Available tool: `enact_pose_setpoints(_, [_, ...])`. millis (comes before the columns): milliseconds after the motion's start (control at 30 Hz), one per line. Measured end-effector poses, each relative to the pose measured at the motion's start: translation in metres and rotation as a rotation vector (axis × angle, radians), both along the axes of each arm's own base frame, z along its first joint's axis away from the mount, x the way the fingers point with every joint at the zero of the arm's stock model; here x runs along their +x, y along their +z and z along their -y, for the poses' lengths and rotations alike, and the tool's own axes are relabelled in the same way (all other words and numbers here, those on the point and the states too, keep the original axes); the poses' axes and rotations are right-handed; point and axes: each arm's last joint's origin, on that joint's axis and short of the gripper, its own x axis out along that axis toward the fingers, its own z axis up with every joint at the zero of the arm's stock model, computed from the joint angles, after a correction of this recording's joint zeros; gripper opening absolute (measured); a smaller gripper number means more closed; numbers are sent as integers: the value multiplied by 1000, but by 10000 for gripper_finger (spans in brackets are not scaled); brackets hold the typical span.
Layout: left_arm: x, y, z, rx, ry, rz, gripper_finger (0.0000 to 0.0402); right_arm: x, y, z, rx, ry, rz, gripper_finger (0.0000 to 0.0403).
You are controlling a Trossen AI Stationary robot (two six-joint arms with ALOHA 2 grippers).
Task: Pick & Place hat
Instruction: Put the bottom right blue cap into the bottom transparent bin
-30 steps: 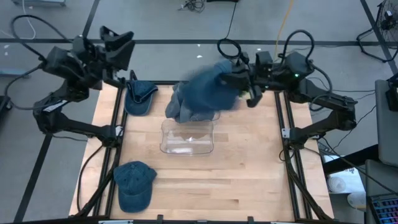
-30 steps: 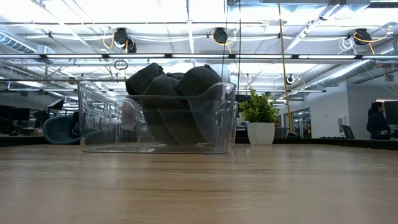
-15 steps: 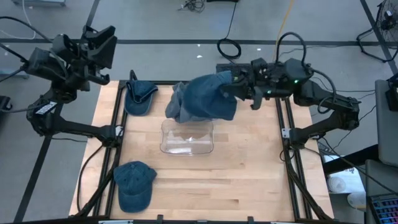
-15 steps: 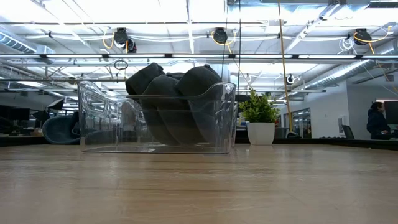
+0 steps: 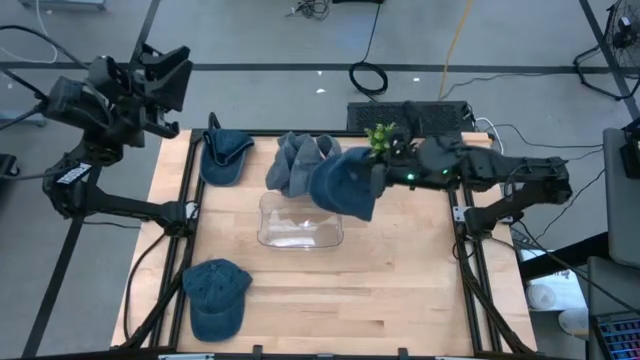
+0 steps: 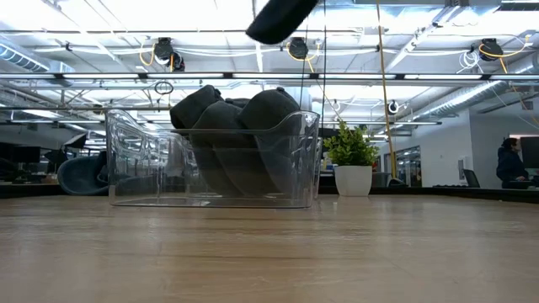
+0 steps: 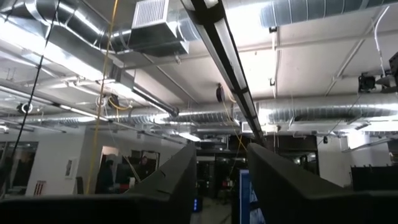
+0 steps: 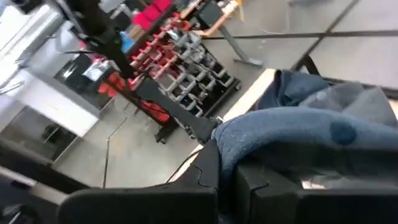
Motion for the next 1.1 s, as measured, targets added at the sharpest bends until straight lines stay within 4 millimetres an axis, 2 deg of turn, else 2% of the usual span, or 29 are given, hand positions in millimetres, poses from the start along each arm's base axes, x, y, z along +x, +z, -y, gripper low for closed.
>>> enact_pose_setpoints(400, [8, -12, -2, -50, -10, -138, 186, 49, -59, -13, 147, -1, -266, 0])
enact_pose_setpoints(500, [8, -13, -2, -59, -15, -144, 193, 56, -71, -17, 174, 8, -329, 0])
enact_pose_setpoints(667, [3, -11, -1, -53, -14, -133, 203, 57, -72, -22, 199, 12, -320, 0])
enact_pose_setpoints(867, [0, -10, 0, -45, -17, -128, 197, 55, -66, -38, 207, 70, -274, 0])
enact_pose_setpoints(967, [0, -11, 0, -44, -17, -128, 192, 55, -59, -41, 215, 81, -219, 0])
enact_pose_setpoints(1100, [0, -10, 0, -44, -17, -128, 195, 58, -64, -42, 209, 81, -239, 0])
